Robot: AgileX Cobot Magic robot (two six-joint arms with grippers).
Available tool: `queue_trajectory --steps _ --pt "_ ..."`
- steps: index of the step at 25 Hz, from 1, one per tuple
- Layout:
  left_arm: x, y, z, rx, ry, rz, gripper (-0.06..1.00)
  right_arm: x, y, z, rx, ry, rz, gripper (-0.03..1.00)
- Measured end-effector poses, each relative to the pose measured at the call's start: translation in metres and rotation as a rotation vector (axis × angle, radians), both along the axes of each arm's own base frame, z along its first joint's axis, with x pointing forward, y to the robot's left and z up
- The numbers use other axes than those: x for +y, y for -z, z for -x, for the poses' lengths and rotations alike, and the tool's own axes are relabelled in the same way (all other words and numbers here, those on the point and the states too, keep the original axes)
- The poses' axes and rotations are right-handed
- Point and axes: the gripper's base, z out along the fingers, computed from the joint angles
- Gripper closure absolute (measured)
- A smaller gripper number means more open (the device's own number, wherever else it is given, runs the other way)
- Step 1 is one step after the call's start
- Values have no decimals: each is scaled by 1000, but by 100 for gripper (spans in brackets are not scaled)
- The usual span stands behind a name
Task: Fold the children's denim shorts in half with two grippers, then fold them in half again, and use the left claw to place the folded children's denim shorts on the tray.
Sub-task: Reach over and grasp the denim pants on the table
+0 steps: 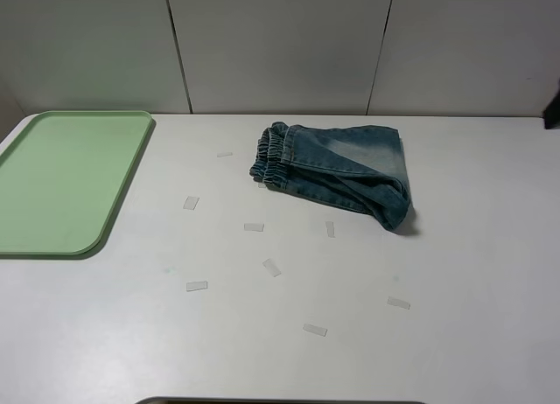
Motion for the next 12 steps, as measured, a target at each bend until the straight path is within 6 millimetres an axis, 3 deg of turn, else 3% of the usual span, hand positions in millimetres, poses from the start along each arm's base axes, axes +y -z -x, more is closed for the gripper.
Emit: queue_trajectory --steps 5,6,12 --pt "0 0 0 0 0 0 15 -2 -10 70 -148 -31 -62 27" --pt "0 0 0 0 0 0 15 -1 -12 95 -202 -51 -94 27" --pt "0 0 0 0 0 0 15 -5 -7 158 -345 -60 -110 27"
